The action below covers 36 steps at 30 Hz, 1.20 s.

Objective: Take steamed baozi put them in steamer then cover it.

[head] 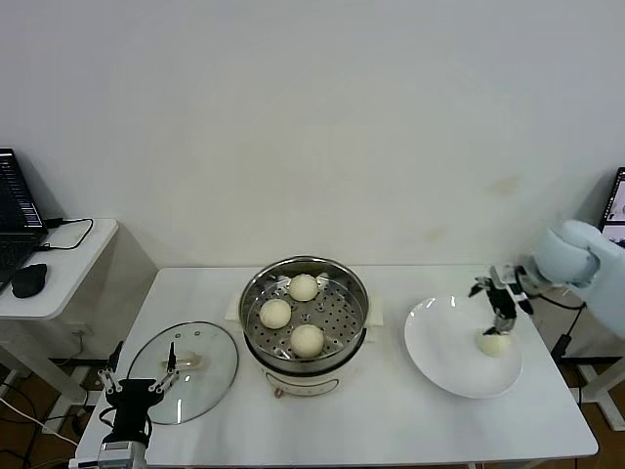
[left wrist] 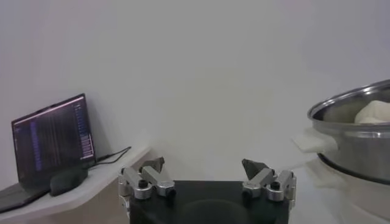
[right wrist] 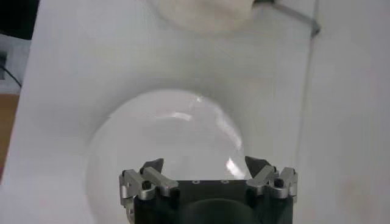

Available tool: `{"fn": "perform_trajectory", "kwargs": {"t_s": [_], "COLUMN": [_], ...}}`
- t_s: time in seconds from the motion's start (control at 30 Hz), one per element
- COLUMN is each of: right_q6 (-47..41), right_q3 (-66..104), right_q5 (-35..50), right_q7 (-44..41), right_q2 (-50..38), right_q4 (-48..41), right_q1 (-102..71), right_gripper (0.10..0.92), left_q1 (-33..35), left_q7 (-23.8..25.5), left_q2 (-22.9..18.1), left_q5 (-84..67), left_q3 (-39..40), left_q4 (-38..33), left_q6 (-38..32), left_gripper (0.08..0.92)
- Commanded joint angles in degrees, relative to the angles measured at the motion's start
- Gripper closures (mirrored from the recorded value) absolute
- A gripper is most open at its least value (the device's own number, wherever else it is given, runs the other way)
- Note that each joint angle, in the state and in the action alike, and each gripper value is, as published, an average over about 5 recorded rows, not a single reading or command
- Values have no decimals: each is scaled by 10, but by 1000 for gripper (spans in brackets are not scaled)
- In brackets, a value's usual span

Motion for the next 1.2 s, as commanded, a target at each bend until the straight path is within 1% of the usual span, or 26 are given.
{"fn": "perform_trajectory", "kwargs": {"t_s": [0.03, 0.2, 0.63, 0.97, 1.07, 1.2], "right_q6": [9, 14, 14, 13, 12, 11], "right_q3": [154, 162, 163, 163, 164, 166], "right_q5": [-87, -105, -138, -146, -155, -165], "right_q7": [2, 11, 34, 41, 43, 47], "right_q2": [-18, 10, 89, 119, 124, 126], "right_q4": [-65, -102, -159, -175, -179, -185], "right_q1": [-170, -182, -181, -183, -182, -180], "right_gripper": [203, 203, 203, 203, 212, 255], "left_q1": [1, 2, 3, 3, 3, 3], "left_q7": [0, 0, 0, 0, 0, -1], "left_q2": [0, 0, -2, -4, -4, -5], "left_q5": [0, 1, 2, 3, 3, 3], "left_q3": [0, -1, -4, -4, -4, -3], "left_q4": [2, 1, 1, 2, 3, 5], "left_q6": [0, 0, 0, 0, 0, 0], "left_gripper": [177, 177, 177, 177, 177, 177]}}
